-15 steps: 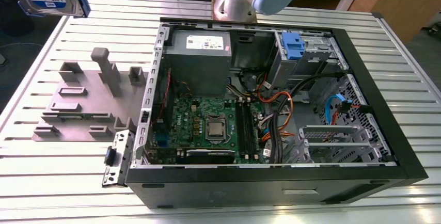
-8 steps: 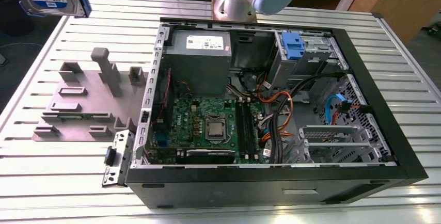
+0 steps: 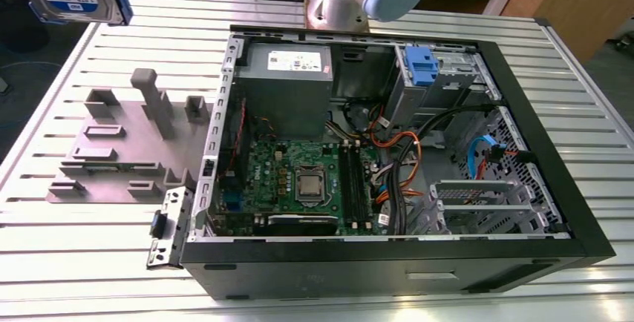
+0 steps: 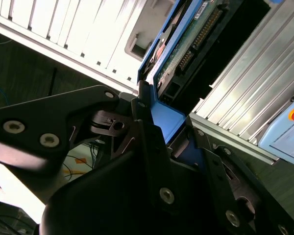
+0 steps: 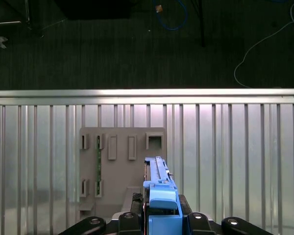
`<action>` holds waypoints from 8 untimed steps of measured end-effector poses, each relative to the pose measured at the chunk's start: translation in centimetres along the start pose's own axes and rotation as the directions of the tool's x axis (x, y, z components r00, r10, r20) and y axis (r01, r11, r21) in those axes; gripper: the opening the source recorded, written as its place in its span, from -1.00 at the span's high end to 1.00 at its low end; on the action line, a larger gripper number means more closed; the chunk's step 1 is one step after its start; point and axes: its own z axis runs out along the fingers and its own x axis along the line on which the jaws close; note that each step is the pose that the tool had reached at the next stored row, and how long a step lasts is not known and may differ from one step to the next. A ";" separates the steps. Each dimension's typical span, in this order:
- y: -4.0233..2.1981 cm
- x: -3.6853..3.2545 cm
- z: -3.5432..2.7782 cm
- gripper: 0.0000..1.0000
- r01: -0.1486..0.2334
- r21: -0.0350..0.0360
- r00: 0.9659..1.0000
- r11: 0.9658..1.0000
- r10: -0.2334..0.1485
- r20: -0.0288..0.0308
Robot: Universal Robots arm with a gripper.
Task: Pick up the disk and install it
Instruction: 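Pick up the disk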
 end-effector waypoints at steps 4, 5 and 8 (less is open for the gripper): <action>-0.08 0.00 0.00 0.27 0.000 0.000 1.000 1.000 0.000 0.000; -0.10 0.00 0.00 0.27 0.000 0.000 1.000 1.000 0.000 0.000; -0.16 0.00 0.00 0.27 0.000 0.000 1.000 1.000 0.000 0.000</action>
